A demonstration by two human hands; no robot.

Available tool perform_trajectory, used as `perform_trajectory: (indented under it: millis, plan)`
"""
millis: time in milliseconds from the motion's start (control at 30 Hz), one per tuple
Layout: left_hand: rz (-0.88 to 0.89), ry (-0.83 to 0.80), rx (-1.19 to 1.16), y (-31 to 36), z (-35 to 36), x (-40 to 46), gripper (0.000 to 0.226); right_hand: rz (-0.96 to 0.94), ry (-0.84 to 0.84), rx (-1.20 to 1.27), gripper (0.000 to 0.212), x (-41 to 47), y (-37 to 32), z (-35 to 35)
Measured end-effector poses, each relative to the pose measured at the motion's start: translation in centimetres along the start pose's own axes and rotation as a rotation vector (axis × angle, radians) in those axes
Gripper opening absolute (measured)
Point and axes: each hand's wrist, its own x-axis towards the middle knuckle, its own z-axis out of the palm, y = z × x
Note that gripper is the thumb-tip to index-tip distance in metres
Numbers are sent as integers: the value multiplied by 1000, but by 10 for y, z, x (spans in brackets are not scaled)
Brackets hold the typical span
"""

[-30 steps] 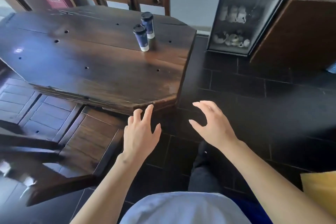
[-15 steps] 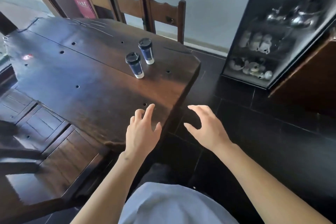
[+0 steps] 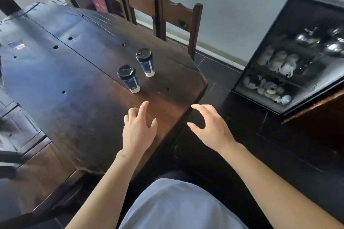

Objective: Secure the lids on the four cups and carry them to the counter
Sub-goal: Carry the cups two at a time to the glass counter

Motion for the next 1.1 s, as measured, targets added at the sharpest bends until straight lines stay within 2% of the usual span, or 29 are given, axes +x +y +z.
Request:
perform_trajectory:
  millis: [200,333,600,767,900,1100]
  plan:
    - [-162,10,-89,15,14,75,68,-42,-142,-72,56,85,28,-32]
    - [-246,-2,-59,18,18,115,69,-66,-207,-99,55,150,41,-40]
    - [-445,61,-18,12,14,133,73,-214,-399,-139,55,247,35,-14]
    - [-612,71,85,10,17,144,74,-358,-405,-216,51,314,29,8]
    - [-689,99,95,14,23,166,70,-457,-441,-211,51,376,24,21]
    - [-777,112,136,35,33,216,68,-594,-593,-221,56,464,18,38]
